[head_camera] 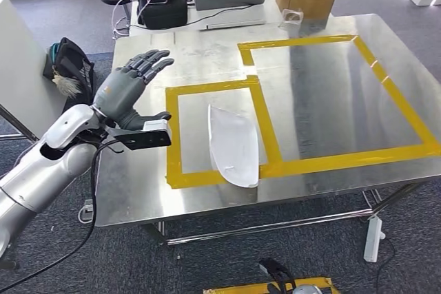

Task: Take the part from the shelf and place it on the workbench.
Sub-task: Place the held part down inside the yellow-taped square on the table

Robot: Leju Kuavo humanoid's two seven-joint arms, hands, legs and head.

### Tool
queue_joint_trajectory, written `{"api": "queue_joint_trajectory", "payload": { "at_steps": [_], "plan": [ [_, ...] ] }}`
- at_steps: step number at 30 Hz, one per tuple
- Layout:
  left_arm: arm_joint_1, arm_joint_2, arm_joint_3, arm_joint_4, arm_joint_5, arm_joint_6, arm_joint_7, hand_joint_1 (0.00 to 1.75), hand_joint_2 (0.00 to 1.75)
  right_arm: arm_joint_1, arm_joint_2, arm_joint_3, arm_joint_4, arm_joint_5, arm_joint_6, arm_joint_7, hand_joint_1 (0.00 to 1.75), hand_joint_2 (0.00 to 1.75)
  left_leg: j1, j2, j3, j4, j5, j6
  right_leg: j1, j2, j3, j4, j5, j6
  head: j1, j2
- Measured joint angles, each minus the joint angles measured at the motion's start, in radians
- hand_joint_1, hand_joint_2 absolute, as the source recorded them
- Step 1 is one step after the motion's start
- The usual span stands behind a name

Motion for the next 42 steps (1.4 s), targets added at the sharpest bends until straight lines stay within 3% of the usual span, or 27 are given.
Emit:
{"api": "queue_joint_trajectory", "payload": {
  "at_steps": [2,5,6,7,8,9,11,13,15,16,18,20,21,22,23,25,27,28,30,32,33,35,36,37,39,40,42],
  "plan": [
    [0.007,0.002,0.003,0.000,-0.001,0.002,-0.001,0.00,0.00,0.009,0.000,0.000,-0.006,0.009,-0.010,0.000,0.00,0.00,0.003,0.002,-0.013,-0.005,0.017,0.016,0.000,-0.002,-0.020,0.032,-0.037,0.009,0.002,0.000],
    [0.014,0.004,0.013,0.000,-0.002,0.004,-0.002,0.00,0.00,0.013,0.000,-0.001,-0.011,0.019,-0.012,0.001,0.00,0.00,0.001,0.003,-0.045,-0.007,0.044,0.028,0.002,-0.005,-0.078,0.217,-0.168,0.014,0.004,0.000],
    [0.017,0.005,0.015,0.000,-0.002,0.004,-0.002,0.00,0.00,0.014,0.000,-0.002,-0.012,0.020,-0.012,0.002,0.00,0.00,-0.001,0.003,-0.057,-0.006,0.053,0.030,0.003,-0.005,-0.087,0.270,-0.190,0.013,0.004,0.000],
    [0.020,0.006,0.016,0.000,-0.002,0.004,-0.002,0.00,0.00,0.014,0.000,-0.003,-0.013,0.022,-0.012,0.002,0.00,0.00,-0.002,0.003,-0.068,-0.006,0.062,0.030,0.004,-0.005,-0.080,0.292,-0.193,0.012,0.004,0.000],
    [0.023,0.007,0.016,0.000,-0.003,0.004,-0.003,0.00,0.00,0.015,0.000,-0.003,-0.014,0.023,-0.012,0.001,0.00,0.00,-0.004,0.003,-0.079,-0.006,0.071,0.030,0.006,-0.005,-0.054,0.275,-0.176,0.008,0.004,0.000],
    [0.025,0.009,0.017,0.000,-0.003,0.004,-0.003,0.00,0.00,0.014,0.000,-0.004,-0.015,0.023,-0.012,0.001,0.00,0.00,-0.006,0.002,-0.089,-0.005,0.080,0.029,0.008,-0.005,-0.010,0.224,-0.152,0.002,0.004,0.000],
    [0.026,0.011,0.021,0.000,-0.003,0.004,-0.003,0.00,0.00,0.012,-0.002,-0.005,-0.019,0.025,-0.010,0.001,0.00,0.00,-0.009,0.002,-0.104,-0.004,0.096,0.023,0.015,-0.005,0.092,0.081,-0.136,-0.012,0.003,0.000],
    [0.026,0.015,0.026,-0.001,-0.003,0.004,-0.003,0.00,0.00,0.010,-0.005,-0.006,-0.022,0.028,-0.008,0.000,0.00,0.00,-0.008,0.003,-0.110,-0.005,0.113,0.013,0.022,-0.004,0.138,0.003,-0.144,-0.021,0.003,0.000],
    [0.028,0.018,0.028,-0.001,-0.004,0.004,-0.003,0.00,0.00,0.011,-0.006,-0.006,-0.022,0.029,-0.006,-0.001,0.00,0.00,-0.005,0.004,-0.112,-0.010,0.128,0.000,0.022,-0.005,0.133,-0.005,-0.129,-0.029,0.006,0.000],
    [0.029,0.020,0.029,-0.001,-0.004,0.004,-0.003,0.00,0.00,0.011,-0.007,-0.006,-0.023,0.030,-0.005,-0.001,0.00,0.00,-0.004,0.003,-0.116,-0.008,0.120,-0.007,0.020,-0.006,0.129,-0.010,-0.119,-0.035,0.006,0.000],
    [0.031,0.025,0.032,-0.001,-0.004,0.005,-0.003,0.00,0.00,0.011,-0.008,-0.006,-0.024,0.031,-0.002,0.001,0.00,0.00,-0.002,0.003,-0.138,0.048,0.052,-0.021,0.013,-0.009,0.113,-0.018,-0.092,-0.047,0.003,0.000],
    [0.034,0.028,0.034,-0.001,-0.005,0.005,-0.001,0.00,0.00,0.015,-0.008,-0.006,-0.027,0.034,0.001,0.001,0.00,0.00,0.003,0.003,-0.172,0.172,-0.046,-0.035,0.011,-0.010,0.084,-0.018,-0.068,-0.049,0.001,0.000],
    [0.037,0.029,0.034,-0.001,-0.007,0.005,0.001,0.00,0.00,0.018,-0.009,-0.006,-0.027,0.035,0.002,0.001,0.00,0.00,0.006,0.004,-0.182,0.230,-0.072,-0.040,0.009,-0.010,0.069,-0.018,-0.057,-0.048,0.001,0.000],
    [0.042,0.030,0.034,-0.001,-0.009,0.005,0.003,0.00,0.00,0.021,-0.010,-0.006,-0.028,0.036,0.003,0.001,0.00,0.00,0.008,0.004,-0.182,0.266,-0.075,-0.044,0.007,-0.011,0.053,-0.017,-0.045,-0.046,0.001,0.000],
    [0.046,0.031,0.034,-0.002,-0.012,0.005,0.004,0.00,0.00,0.023,-0.012,-0.006,-0.028,0.037,0.004,0.001,0.00,0.00,0.011,0.004,-0.166,0.273,-0.059,-0.048,0.005,-0.012,0.037,-0.017,-0.032,-0.043,0.001,0.000],
    [0.050,0.034,0.035,-0.007,-0.015,0.006,0.009,0.00,0.00,0.028,-0.015,-0.007,-0.029,0.040,0.005,0.001,0.00,0.00,0.017,0.004,-0.088,0.195,-0.015,-0.053,0.000,-0.012,0.009,-0.015,-0.009,-0.034,0.000,0.000],
    [0.050,0.036,0.039,-0.018,-0.020,0.007,0.017,0.00,0.00,0.032,-0.021,-0.008,-0.034,0.044,0.007,0.001,0.00,0.00,0.019,0.004,0.014,0.060,-0.023,-0.048,0.000,-0.012,-0.009,-0.013,0.011,-0.021,0.001,0.000],
    [0.051,0.037,0.040,-0.023,-0.023,0.008,0.020,0.00,0.00,0.035,-0.024,-0.009,-0.037,0.046,0.008,0.001,0.00,0.00,0.017,0.003,0.045,0.014,-0.035,-0.040,0.000,-0.012,-0.014,-0.015,0.022,-0.014,0.000,0.000],
    [0.055,0.041,0.041,-0.029,-0.028,0.010,0.023,0.00,0.00,0.041,-0.029,-0.011,-0.040,0.049,0.009,0.001,0.00,0.00,0.013,0.004,0.052,-0.015,-0.036,-0.016,-0.001,-0.011,-0.019,-0.025,0.045,0.000,0.001,0.000],
    [0.059,0.043,0.040,-0.031,-0.031,0.011,0.024,0.00,0.00,0.049,-0.032,-0.012,-0.041,0.051,0.010,0.000,0.00,0.00,0.013,0.008,0.035,-0.017,-0.016,0.003,-0.004,-0.011,-0.034,-0.014,0.025,0.009,0.001,0.000],
    [0.060,0.043,0.040,-0.033,-0.031,0.011,0.024,0.00,0.00,0.052,-0.034,-0.013,-0.042,0.051,0.010,0.001,0.00,0.00,0.014,0.010,0.024,-0.019,-0.003,0.010,-0.005,-0.011,-0.049,0.023,-0.015,0.012,0.002,0.000],
    [0.061,0.044,0.040,-0.036,-0.031,0.011,0.024,0.00,0.00,0.055,-0.036,-0.013,-0.043,0.051,0.011,0.004,0.00,0.00,0.012,0.011,-0.005,-0.018,0.021,0.019,-0.005,-0.011,-0.090,0.157,-0.118,0.016,0.004,0.000],
    [0.063,0.045,0.040,-0.037,-0.031,0.011,0.025,0.00,0.00,0.055,-0.037,-0.013,-0.044,0.051,0.011,0.005,0.00,0.00,0.010,0.011,-0.021,-0.018,0.033,0.020,-0.005,-0.011,-0.103,0.226,-0.151,0.017,0.004,0.000],
    [0.065,0.046,0.040,-0.037,-0.031,0.011,0.025,0.00,0.00,0.055,-0.037,-0.014,-0.044,0.051,0.012,0.005,0.00,0.00,0.009,0.011,-0.036,-0.017,0.045,0.020,-0.005,-0.010,-0.105,0.271,-0.160,0.017,0.003,0.000],
    [0.069,0.048,0.039,-0.038,-0.032,0.011,0.028,0.00,0.00,0.055,-0.038,-0.014,-0.045,0.053,0.012,0.005,0.00,0.00,0.007,0.011,-0.066,-0.016,0.068,0.017,-0.004,-0.010,-0.057,0.260,-0.124,0.014,0.003,0.000],
    [0.070,0.049,0.039,-0.039,-0.033,0.011,0.030,0.00,0.00,0.055,-0.039,-0.014,-0.047,0.054,0.012,0.005,0.00,0.00,0.007,0.010,-0.079,-0.016,0.080,0.014,-0.003,-0.010,-0.006,0.206,-0.105,0.011,0.003,0.000],
    [0.070,0.053,0.041,-0.044,-0.035,0.012,0.034,0.00,0.00,0.052,-0.041,-0.015,-0.052,0.057,0.012,0.006,0.00,0.00,0.005,0.010,-0.099,-0.014,0.100,0.004,0.000,-0.009,0.101,0.066,-0.114,0.005,0.002,0.000]
  ]
}}
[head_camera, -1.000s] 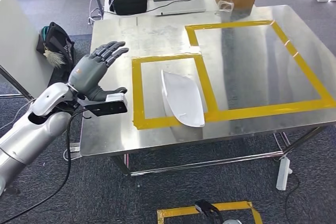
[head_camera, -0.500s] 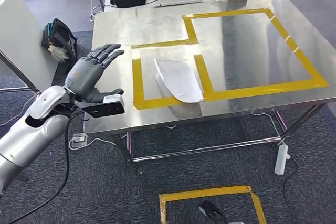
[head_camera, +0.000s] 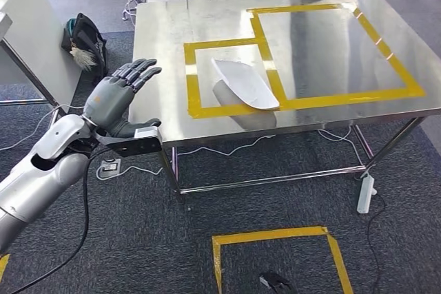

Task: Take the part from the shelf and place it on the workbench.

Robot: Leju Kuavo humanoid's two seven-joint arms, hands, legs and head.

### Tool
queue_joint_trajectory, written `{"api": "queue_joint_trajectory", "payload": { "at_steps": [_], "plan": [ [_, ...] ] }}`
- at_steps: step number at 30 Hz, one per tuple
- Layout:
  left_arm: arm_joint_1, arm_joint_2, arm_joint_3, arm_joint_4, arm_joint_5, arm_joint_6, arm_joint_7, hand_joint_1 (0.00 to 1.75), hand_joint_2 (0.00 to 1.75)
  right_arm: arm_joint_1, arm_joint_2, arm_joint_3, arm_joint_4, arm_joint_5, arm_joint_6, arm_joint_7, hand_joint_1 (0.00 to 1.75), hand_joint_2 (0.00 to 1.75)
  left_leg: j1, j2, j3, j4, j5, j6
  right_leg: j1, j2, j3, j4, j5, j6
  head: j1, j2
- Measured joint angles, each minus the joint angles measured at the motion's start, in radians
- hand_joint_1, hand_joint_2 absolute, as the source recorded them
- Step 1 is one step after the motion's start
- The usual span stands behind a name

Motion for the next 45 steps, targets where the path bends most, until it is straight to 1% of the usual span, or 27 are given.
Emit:
{"api": "queue_joint_trajectory", "payload": {
  "at_steps": [2,4,5,7,9,10,11,12,14,16,17,19,21,24,25,26,27,29,31,33,35,37,39,40,42,43,45],
  "plan": [
    [-0.001,0.005,0.001,-0.005,-0.003,0.002,0.002,0.00,0.00,0.000,-0.002,0.000,-0.005,0.003,0.000,-0.002,0.00,0.00,-0.001,0.001,-0.007,-0.002,0.019,-0.012,0.004,0.003,0.043,-0.073,-0.023,-0.007,-0.002,0.000],
    [0.000,0.008,0.000,-0.007,-0.006,0.002,0.005,0.00,0.00,0.004,-0.004,-0.001,-0.006,0.007,0.001,-0.005,0.00,0.00,0.002,0.002,-0.012,-0.005,0.031,-0.024,0.004,0.003,0.027,-0.077,-0.010,-0.020,-0.003,0.000],
    [0.002,0.011,0.000,-0.008,-0.008,0.002,0.007,0.00,0.00,0.006,-0.006,-0.001,-0.006,0.009,0.002,-0.005,0.00,0.00,0.003,0.002,-0.019,0.004,0.015,-0.030,0.004,0.002,0.018,-0.077,0.000,-0.029,-0.004,0.000],
    [0.003,0.015,0.000,-0.011,-0.010,0.002,0.009,0.00,0.00,0.007,-0.010,-0.002,-0.008,0.012,0.003,-0.004,0.00,0.00,0.005,0.003,-0.048,0.080,-0.071,-0.039,0.002,0.000,-0.004,-0.079,0.025,-0.041,-0.006,0.000],
    [0.003,0.017,0.000,-0.013,-0.012,0.002,0.013,0.00,0.00,0.009,-0.012,-0.003,-0.009,0.013,0.004,-0.003,0.00,0.00,0.005,0.003,-0.081,0.217,-0.166,-0.044,0.003,0.000,-0.034,-0.079,0.049,-0.045,-0.007,0.000],
    [0.005,0.017,0.000,-0.014,-0.013,0.002,0.016,0.00,0.00,0.011,-0.013,-0.004,-0.009,0.013,0.005,-0.003,0.00,0.00,0.004,0.003,-0.087,0.272,-0.182,-0.044,0.003,0.000,-0.049,-0.078,0.061,-0.045,-0.007,0.000],
    [0.006,0.017,0.000,-0.014,-0.014,0.002,0.018,0.00,0.00,0.013,-0.014,-0.005,-0.009,0.013,0.006,-0.003,0.00,0.00,0.004,0.003,-0.080,0.299,-0.176,-0.044,0.004,-0.001,-0.064,-0.078,0.073,-0.044,-0.008,0.000],
    [0.007,0.017,-0.001,-0.015,-0.015,0.002,0.020,0.00,0.00,0.015,-0.016,-0.005,-0.009,0.013,0.006,-0.003,0.00,0.00,0.004,0.003,-0.057,0.293,-0.153,-0.041,0.004,-0.001,-0.077,-0.078,0.084,-0.043,-0.008,0.000],
    [0.007,0.016,0.000,-0.019,-0.018,0.002,0.024,0.00,0.00,0.017,-0.019,-0.006,-0.010,0.013,0.008,-0.003,0.00,0.00,0.001,0.003,0.040,0.186,-0.119,-0.029,0.005,-0.001,-0.100,-0.077,0.105,-0.039,-0.008,0.000],
    [0.003,0.014,0.000,-0.028,-0.020,0.001,0.027,0.00,0.00,0.019,-0.023,-0.007,-0.011,0.012,0.008,-0.003,0.00,0.00,-0.007,0.003,0.138,0.048,-0.134,-0.014,0.006,-0.001,-0.114,-0.080,0.126,-0.030,-0.007,0.000],
    [0.001,0.012,0.000,-0.031,-0.022,0.000,0.030,0.00,0.00,0.020,-0.024,-0.008,-0.012,0.011,0.008,-0.003,0.00,0.00,-0.010,0.003,0.161,0.008,-0.144,-0.007,0.005,-0.001,-0.117,-0.084,0.137,-0.024,-0.007,0.000],
    [0.000,0.008,-0.002,-0.034,-0.026,-0.003,0.036,0.00,0.00,0.026,-0.028,-0.009,-0.012,0.008,0.008,-0.003,0.00,0.00,-0.013,0.005,0.158,-0.016,-0.130,0.005,0.002,-0.001,-0.121,-0.098,0.158,-0.012,-0.007,0.000],
    [0.000,0.000,-0.006,-0.035,-0.029,-0.008,0.042,0.00,0.00,0.035,-0.033,-0.010,-0.013,0.004,0.008,-0.003,0.00,0.00,-0.008,0.006,0.143,-0.027,-0.104,0.020,0.001,0.000,-0.139,-0.076,0.122,-0.001,-0.004,0.000],
    [-0.001,-0.014,-0.010,-0.035,-0.032,-0.013,0.046,0.00,0.00,0.045,-0.039,-0.014,-0.014,-0.001,0.008,-0.001,0.00,0.00,-0.004,0.007,0.110,-0.030,-0.071,0.029,-0.001,0.000,-0.193,0.109,-0.014,0.012,0.005,0.000],
    [0.000,-0.017,-0.013,-0.035,-0.033,-0.014,0.048,0.00,0.00,0.046,-0.041,-0.015,-0.014,-0.002,0.007,0.000,0.00,0.00,-0.003,0.007,0.098,-0.029,-0.062,0.027,-0.002,0.000,-0.204,0.170,-0.036,0.016,0.005,0.000],
    [0.000,-0.019,-0.016,-0.035,-0.033,-0.014,0.050,0.00,0.00,0.047,-0.043,-0.016,-0.014,-0.003,0.007,0.000,0.00,0.00,0.000,0.007,0.086,-0.027,-0.053,0.024,-0.003,0.000,-0.199,0.201,-0.035,0.021,0.005,0.000],
    [0.000,-0.021,-0.020,-0.035,-0.034,-0.015,0.051,0.00,0.00,0.048,-0.045,-0.016,-0.015,-0.004,0.006,0.000,0.00,0.00,0.003,0.007,0.073,-0.026,-0.044,0.019,-0.006,0.000,-0.176,0.193,-0.017,0.025,0.004,0.000],
    [0.000,-0.023,-0.024,-0.036,-0.035,-0.015,0.054,0.00,0.00,0.048,-0.047,-0.017,-0.017,-0.005,0.004,0.000,0.00,0.00,0.011,0.007,0.048,-0.018,-0.028,0.005,-0.015,0.000,-0.084,0.082,0.018,0.041,0.005,0.000],
    [-0.002,-0.023,-0.023,-0.038,-0.035,-0.012,0.056,0.00,0.00,0.047,-0.045,-0.017,-0.022,-0.006,0.003,0.001,0.00,0.00,0.009,0.005,0.027,-0.003,-0.017,-0.009,-0.021,0.005,-0.004,-0.033,0.010,0.045,0.005,0.000],
    [-0.004,-0.021,-0.021,-0.040,-0.035,-0.009,0.056,0.00,0.00,0.048,-0.044,-0.017,-0.026,-0.006,0.002,-0.001,0.00,0.00,0.005,0.004,0.015,0.005,-0.005,-0.020,-0.021,0.009,0.011,-0.056,-0.001,0.030,0.001,0.000],
    [-0.004,-0.020,-0.024,-0.040,-0.035,-0.008,0.056,0.00,0.00,0.049,-0.045,-0.018,-0.026,-0.006,0.000,-0.003,0.00,0.00,0.007,0.004,0.005,0.012,-0.007,-0.028,-0.021,0.008,-0.010,-0.045,0.010,0.010,-0.004,0.000],
    [-0.004,-0.019,-0.025,-0.040,-0.035,-0.008,0.056,0.00,0.00,0.049,-0.046,-0.018,-0.026,-0.006,0.000,-0.003,0.00,0.00,0.009,0.004,-0.022,0.074,-0.072,-0.034,-0.018,0.007,-0.033,-0.043,0.027,-0.011,-0.005,0.000],
    [-0.005,-0.019,-0.025,-0.040,-0.034,-0.007,0.055,0.00,0.00,0.049,-0.046,-0.019,-0.027,-0.008,0.000,-0.003,0.00,0.00,0.006,0.004,-0.060,0.207,-0.170,-0.035,-0.011,0.007,-0.059,-0.044,0.048,-0.025,-0.005,0.000],
    [-0.004,-0.019,-0.025,-0.040,-0.034,-0.007,0.055,0.00,0.00,0.049,-0.046,-0.020,-0.027,-0.009,-0.001,-0.003,0.00,0.00,0.004,0.004,-0.072,0.268,-0.200,-0.032,-0.007,0.007,-0.072,-0.044,0.058,-0.029,-0.006,0.000],
    [-0.003,-0.020,-0.025,-0.040,-0.033,-0.006,0.055,0.00,0.00,0.049,-0.046,-0.021,-0.027,-0.011,-0.002,-0.003,0.00,0.00,-0.003,0.004,-0.060,0.312,-0.195,-0.016,0.005,0.007,-0.098,-0.044,0.080,-0.036,-0.006,0.000],
    [-0.004,-0.020,-0.025,-0.040,-0.032,-0.006,0.055,0.00,0.00,0.048,-0.046,-0.022,-0.027,-0.012,-0.002,-0.003,0.00,0.00,-0.010,0.004,-0.030,0.285,-0.170,-0.002,0.012,0.007,-0.110,-0.044,0.091,-0.039,-0.006,0.000],
    [-0.007,-0.020,-0.024,-0.041,-0.032,-0.005,0.055,0.00,0.00,0.048,-0.045,-0.023,-0.027,-0.013,-0.002,-0.001,0.00,0.00,-0.033,0.004,0.069,0.161,-0.144,0.039,0.022,0.008,-0.129,-0.046,0.113,-0.044,-0.005,0.000]
  ]
}}
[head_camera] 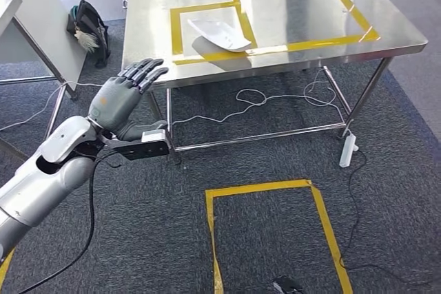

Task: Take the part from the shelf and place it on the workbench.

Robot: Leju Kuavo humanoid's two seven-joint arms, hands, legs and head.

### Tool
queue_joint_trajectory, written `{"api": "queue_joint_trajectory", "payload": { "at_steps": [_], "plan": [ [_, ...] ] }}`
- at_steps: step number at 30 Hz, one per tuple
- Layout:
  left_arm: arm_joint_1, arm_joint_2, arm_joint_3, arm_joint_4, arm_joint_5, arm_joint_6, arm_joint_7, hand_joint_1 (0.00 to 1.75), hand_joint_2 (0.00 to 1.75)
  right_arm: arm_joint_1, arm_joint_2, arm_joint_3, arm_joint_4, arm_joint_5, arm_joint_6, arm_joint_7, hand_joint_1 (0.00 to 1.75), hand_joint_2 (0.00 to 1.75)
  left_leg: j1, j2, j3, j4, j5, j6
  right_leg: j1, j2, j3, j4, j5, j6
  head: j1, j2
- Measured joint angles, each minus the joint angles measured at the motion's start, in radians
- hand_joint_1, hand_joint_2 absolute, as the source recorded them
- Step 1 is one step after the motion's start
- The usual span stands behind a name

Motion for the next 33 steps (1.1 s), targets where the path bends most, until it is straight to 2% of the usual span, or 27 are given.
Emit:
{"api": "queue_joint_trajectory", "payload": {
  "at_steps": [1,2,3,5,6,7,9,10,11,12,13,14,15,16,17,18,20,21,23,25,26,27,28,30,31,32,33],
  "plan": [
    [-0.003,0.000,0.002,-0.001,0.000,0.001,0.000,0.00,0.00,0.000,0.001,0.000,-0.001,-0.001,0.000,0.002,0.00,0.00,-0.009,0.001,0.046,-0.066,-0.003,0.013,0.003,0.000,-0.006,-0.002,0.011,0.000,0.000,0.000],
    [-0.006,0.000,0.003,-0.002,0.000,0.002,-0.001,0.00,0.00,0.000,0.001,0.000,-0.001,-0.002,0.000,0.005,0.00,0.00,-0.017,0.001,0.076,-0.114,-0.010,0.021,0.002,-0.001,-0.009,-0.007,0.023,0.002,0.001,0.000],
    [-0.008,-0.001,0.005,-0.002,0.000,0.004,-0.001,0.00,0.00,0.000,0.001,0.000,-0.002,-0.003,0.001,0.007,0.00,0.00,-0.020,0.002,0.088,-0.142,-0.012,0.022,0.002,-0.001,-0.010,-0.015,0.036,0.005,-0.001,0.000],
    [-0.010,-0.001,0.004,-0.002,0.001,0.006,-0.002,0.00,0.00,0.001,0.000,0.000,-0.001,-0.005,0.001,0.006,0.00,0.00,-0.018,0.003,0.079,-0.165,0.017,0.019,0.002,-0.001,-0.013,-0.035,0.055,0.015,-0.004,0.000],
    [-0.010,-0.003,0.002,-0.002,0.001,0.006,-0.002,0.00,0.00,0.002,-0.002,0.000,-0.001,-0.006,0.001,0.005,0.00,0.00,-0.013,0.004,0.071,-0.176,0.034,0.020,0.004,-0.001,-0.020,-0.029,0.038,0.021,-0.005,0.000],
    [-0.010,-0.004,0.000,-0.002,0.001,0.006,-0.002,0.00,0.00,0.003,-0.003,0.000,-0.001,-0.007,0.001,0.004,0.00,0.00,-0.008,0.004,0.061,-0.184,0.050,0.021,0.005,0.000,-0.032,-0.004,0.002,0.027,-0.003,0.000],
    [-0.010,-0.008,-0.001,-0.002,0.001,0.006,0.000,0.00,0.00,0.003,-0.004,0.000,-0.001,-0.008,0.001,0.004,0.00,0.00,0.000,0.004,0.033,-0.188,0.076,0.021,-0.001,-0.002,-0.063,0.112,-0.100,0.039,0.000,0.000],
    [-0.009,-0.009,-0.001,-0.002,0.000,0.006,0.002,0.00,0.00,0.003,-0.004,0.000,-0.001,-0.008,0.001,0.004,0.00,0.00,0.002,0.004,0.018,-0.188,0.087,0.019,-0.005,-0.002,-0.075,0.183,-0.129,0.046,0.001,0.000],
    [-0.008,-0.009,-0.002,-0.002,0.000,0.006,0.004,0.00,0.00,0.003,-0.004,0.000,-0.001,-0.008,0.001,0.004,0.00,0.00,0.005,0.004,0.003,-0.187,0.099,0.015,-0.009,-0.003,-0.081,0.240,-0.131,0.053,0.001,0.000],
    [-0.007,-0.009,-0.003,-0.002,0.000,0.005,0.005,0.00,0.00,0.003,-0.004,0.000,-0.001,-0.008,0.001,0.004,0.00,0.00,0.009,0.005,-0.013,-0.186,0.112,0.010,-0.013,-0.003,-0.076,0.272,-0.110,0.061,0.001,0.000],
    [-0.007,-0.009,-0.004,-0.002,-0.001,0.005,0.006,0.00,0.00,0.003,-0.004,-0.001,-0.001,-0.009,0.001,0.003,0.00,0.00,0.014,0.005,-0.029,-0.184,0.123,0.005,-0.018,-0.003,-0.055,0.271,-0.078,0.069,0.001,0.000],
    [-0.008,-0.009,-0.005,-0.002,-0.002,0.004,0.006,0.00,0.00,0.003,-0.004,-0.001,-0.001,-0.009,0.001,0.003,0.00,0.00,0.018,0.005,-0.045,-0.180,0.134,-0.002,-0.024,-0.003,-0.015,0.234,-0.054,0.077,0.001,0.000],
    [-0.008,-0.009,-0.006,-0.002,-0.003,0.004,0.006,0.00,0.00,0.001,-0.004,-0.001,-0.001,-0.010,0.001,0.004,0.00,0.00,0.020,0.004,-0.060,-0.174,0.142,-0.009,-0.029,-0.003,0.043,0.168,-0.057,0.085,0.002,0.000],
    [-0.010,-0.009,-0.005,-0.002,-0.005,0.003,0.007,0.00,0.00,-0.001,-0.004,-0.002,-0.001,-0.010,0.001,0.004,0.00,0.00,0.021,0.003,-0.072,-0.165,0.149,-0.016,-0.032,-0.003,0.100,0.092,-0.082,0.086,0.001,0.000],
    [-0.011,-0.008,-0.004,-0.002,-0.006,0.003,0.007,0.00,0.00,-0.002,-0.004,-0.002,-0.001,-0.010,0.001,0.004,0.00,0.00,0.021,0.002,-0.080,-0.157,0.156,-0.022,-0.033,-0.002,0.144,0.030,-0.112,0.080,0.000,0.000],
    [-0.013,-0.008,-0.002,-0.002,-0.007,0.002,0.008,0.00,0.00,-0.004,-0.003,-0.002,-0.002,-0.010,0.001,0.001,0.00,0.00,0.021,0.002,-0.085,-0.153,0.163,-0.026,-0.031,-0.001,0.168,-0.007,-0.136,0.071,-0.001,0.000],
    [-0.014,-0.007,-0.003,-0.002,-0.008,0.001,0.009,0.00,0.00,-0.004,-0.004,-0.002,-0.002,-0.011,0.001,-0.004,0.00,0.00,0.023,0.001,-0.089,-0.151,0.172,-0.035,-0.030,-0.002,0.165,-0.014,-0.137,0.046,-0.003,0.000],
    [-0.014,-0.007,-0.004,-0.002,-0.008,0.001,0.010,0.00,0.00,-0.004,-0.004,-0.002,-0.002,-0.011,0.001,-0.004,0.00,0.00,0.024,0.001,-0.094,-0.142,0.162,-0.040,-0.031,-0.002,0.161,-0.013,-0.131,0.036,-0.004,0.000],
    [-0.014,-0.006,-0.004,-0.002,-0.008,0.000,0.012,0.00,0.00,-0.003,-0.005,-0.004,-0.002,-0.011,0.001,0.001,0.00,0.00,0.027,0.001,-0.124,-0.066,0.098,-0.053,-0.033,-0.003,0.147,-0.014,-0.116,0.019,-0.007,0.000],
    [-0.013,-0.006,-0.005,-0.002,-0.008,0.000,0.014,0.00,0.00,-0.001,-0.005,-0.006,-0.002,-0.011,0.001,0.004,0.00,0.00,0.028,0.001,-0.171,0.068,0.020,-0.060,-0.033,-0.003,0.130,-0.013,-0.103,0.014,-0.009,0.000],
    [-0.011,-0.006,-0.006,-0.002,-0.008,-0.001,0.016,0.00,0.00,0.000,-0.005,-0.006,-0.002,-0.011,0.001,0.004,0.00,0.00,0.029,0.001,-0.185,0.117,0.001,-0.061,-0.033,-0.003,0.122,-0.013,-0.097,0.014,-0.009,0.000],
    [-0.010,-0.006,-0.007,-0.002,-0.008,-0.001,0.017,0.00,0.00,0.001,-0.005,-0.007,-0.002,-0.010,0.001,0.004,0.00,0.00,0.029,0.001,-0.183,0.134,0.000,-0.060,-0.033,-0.003,0.115,-0.013,-0.092,0.014,-0.009,0.000],
    [-0.009,-0.006,-0.007,-0.002,-0.008,-0.001,0.019,0.00,0.00,0.002,-0.005,-0.007,-0.002,-0.008,0.001,0.004,0.00,0.00,0.028,0.001,-0.161,0.113,0.016,-0.058,-0.033,-0.006,0.110,-0.013,-0.088,0.015,-0.009,0.000],
    [-0.012,-0.005,-0.006,-0.002,-0.009,-0.002,0.022,0.00,0.00,0.002,-0.005,-0.007,-0.002,-0.001,0.000,0.004,0.00,0.00,0.025,0.015,-0.074,-0.012,0.060,-0.049,-0.032,-0.013,0.106,-0.013,-0.083,0.018,-0.010,0.000],
    [-0.014,-0.005,-0.005,-0.002,-0.010,-0.002,0.023,0.00,0.00,0.002,-0.005,-0.006,-0.002,0.003,-0.002,0.004,0.00,0.00,0.021,0.026,-0.035,-0.074,0.072,-0.043,-0.030,-0.017,0.105,-0.013,-0.081,0.021,-0.009,0.000],
    [-0.017,-0.004,-0.004,-0.002,-0.011,-0.002,0.024,0.00,0.00,0.001,-0.005,-0.006,-0.002,0.007,-0.004,0.004,0.00,0.00,0.016,0.035,-0.010,-0.116,0.076,-0.037,-0.029,-0.022,0.105,-0.014,-0.079,0.025,-0.009,0.000],
    [-0.018,-0.004,-0.003,-0.002,-0.011,-0.003,0.024,0.00,0.00,0.002,-0.005,-0.006,-0.002,0.010,-0.006,0.004,0.00,0.00,0.012,0.038,-0.002,-0.136,0.073,-0.032,-0.027,-0.027,0.105,-0.016,-0.077,0.030,-0.009,0.000]
  ]
}}
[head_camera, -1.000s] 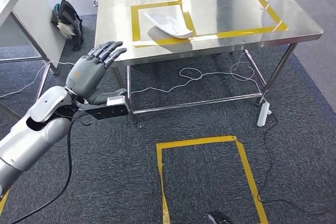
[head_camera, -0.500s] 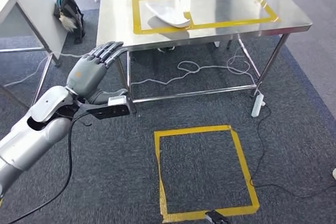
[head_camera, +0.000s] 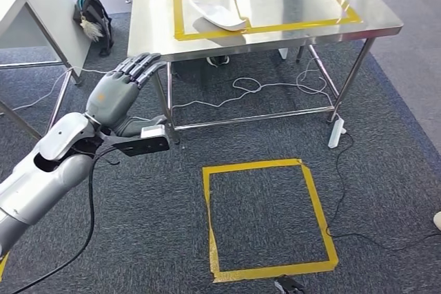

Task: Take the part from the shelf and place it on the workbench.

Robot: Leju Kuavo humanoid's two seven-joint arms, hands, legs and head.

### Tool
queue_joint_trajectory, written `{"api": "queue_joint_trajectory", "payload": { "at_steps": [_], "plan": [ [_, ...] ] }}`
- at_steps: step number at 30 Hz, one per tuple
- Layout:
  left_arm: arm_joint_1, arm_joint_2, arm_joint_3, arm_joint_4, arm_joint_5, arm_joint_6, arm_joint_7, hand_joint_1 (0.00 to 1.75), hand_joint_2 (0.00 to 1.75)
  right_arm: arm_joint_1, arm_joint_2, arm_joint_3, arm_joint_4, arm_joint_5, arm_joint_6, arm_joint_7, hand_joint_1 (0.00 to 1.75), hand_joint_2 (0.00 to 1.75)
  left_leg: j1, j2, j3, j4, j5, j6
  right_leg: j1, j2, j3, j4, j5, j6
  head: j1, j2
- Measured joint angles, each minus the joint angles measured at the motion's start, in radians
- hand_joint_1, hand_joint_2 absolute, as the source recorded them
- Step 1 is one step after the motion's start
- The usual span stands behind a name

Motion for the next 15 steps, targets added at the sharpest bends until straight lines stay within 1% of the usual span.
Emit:
{"api": "queue_joint_trajectory", "payload": {
  "at_steps": [1,2,3,4,5,7,8,9,10,11,12,13,14,15],
  "plan": [
    [-0.001,0.001,0.000,0.000,-0.001,-0.001,0.000,0.00,0.00,0.000,0.000,0.000,0.000,0.003,-0.002,0.000,0.00,0.00,-0.002,-0.007,-0.001,-0.006,0.002,0.005,0.001,-0.007,0.001,-0.003,0.002,0.006,0.000,0.000],
    [0.000,0.002,0.000,0.000,-0.002,-0.002,0.000,0.00,0.00,0.000,0.000,0.000,-0.001,0.004,-0.003,0.000,0.00,0.00,0.000,-0.014,-0.003,-0.011,0.006,0.011,0.001,-0.014,-0.001,-0.005,0.002,0.012,-0.001,0.000],
    [-0.001,0.003,0.001,0.000,-0.003,-0.003,0.001,0.00,0.00,-0.001,0.000,0.000,-0.002,0.006,-0.004,0.000,0.00,0.00,0.003,-0.022,-0.004,-0.016,0.010,0.016,0.001,-0.015,-0.005,0.000,-0.004,0.017,0.000,0.000],
    [-0.001,0.004,0.001,0.000,-0.004,-0.004,0.001,0.00,0.00,-0.002,0.000,0.000,-0.003,0.008,-0.004,0.000,0.00,0.00,0.005,-0.030,-0.005,-0.021,0.016,0.022,0.001,-0.012,-0.016,0.022,-0.021,0.021,0.002,0.000],
    [-0.001,0.004,0.001,0.000,-0.004,-0.005,0.001,0.00,0.00,-0.002,0.000,0.000,-0.004,0.009,-0.004,0.000,0.00,0.00,0.008,-0.037,-0.005,-0.024,0.020,0.027,0.002,-0.005,-0.036,0.068,-0.048,0.023,0.004,0.000],
    [0.002,0.005,-0.001,0.000,-0.005,-0.009,0.003,0.00,0.00,0.000,0.000,0.001,-0.004,0.010,-0.004,-0.001,0.00,0.00,0.006,-0.052,-0.011,-0.024,0.025,0.034,0.003,0.008,-0.096,0.206,-0.113,0.025,0.008,0.000],
    [0.006,0.005,-0.002,0.000,-0.005,-0.012,0.005,0.00,0.00,0.001,0.000,0.001,-0.004,0.010,-0.004,-0.002,0.00,0.00,0.005,-0.062,-0.013,-0.024,0.027,0.036,0.003,0.010,-0.121,0.262,-0.132,0.025,0.008,0.000],
    [0.010,0.006,-0.004,0.000,-0.005,-0.015,0.008,0.00,0.00,0.003,0.000,0.001,-0.004,0.011,-0.004,-0.002,0.00,0.00,0.003,-0.072,-0.015,-0.024,0.030,0.036,0.005,0.012,-0.130,0.284,-0.132,0.024,0.008,0.000],
    [0.013,0.006,-0.005,0.000,-0.005,-0.017,0.012,0.00,0.00,0.003,0.000,0.001,-0.004,0.011,-0.005,-0.001,0.00,0.00,0.002,-0.084,-0.017,-0.023,0.032,0.036,0.006,0.014,-0.120,0.265,-0.114,0.021,0.008,0.000],
    [0.017,0.007,-0.005,0.000,-0.005,-0.020,0.018,0.00,0.00,0.003,0.000,0.001,-0.004,0.011,-0.006,-0.001,0.00,0.00,0.001,-0.096,-0.017,-0.023,0.034,0.034,0.007,0.022,-0.090,0.208,-0.081,0.016,0.008,0.000],
    [0.020,0.009,-0.005,0.000,-0.006,-0.023,0.025,0.00,0.00,0.003,0.000,0.001,-0.004,0.010,-0.007,0.000,0.00,0.00,0.001,-0.106,-0.018,-0.022,0.036,0.032,0.008,0.043,-0.053,0.134,-0.050,0.010,0.008,0.000],
    [0.021,0.013,-0.005,0.000,-0.007,-0.026,0.033,0.00,0.00,0.003,0.000,0.001,-0.005,0.010,-0.008,-0.001,0.00,0.00,0.000,-0.116,-0.021,-0.019,0.038,0.029,0.006,0.067,-0.016,0.064,-0.028,0.004,0.008,0.000],
    [0.024,0.018,-0.004,0.001,-0.010,-0.029,0.042,0.00,0.00,0.003,0.000,0.001,-0.005,0.009,-0.010,-0.005,0.00,0.00,0.000,-0.124,-0.026,-0.018,0.041,0.024,0.005,0.086,0.010,0.016,-0.017,0.000,0.007,0.000],
    [0.029,0.024,-0.004,0.002,-0.012,-0.031,0.048,0.00,0.00,0.005,0.000,0.001,-0.006,0.007,-0.011,-0.010,0.00,0.00,0.002,-0.132,-0.031,-0.017,0.044,0.019,0.005,0.098,0.022,-0.007,-0.016,-0.003,0.007,0.000]
  ]
}}
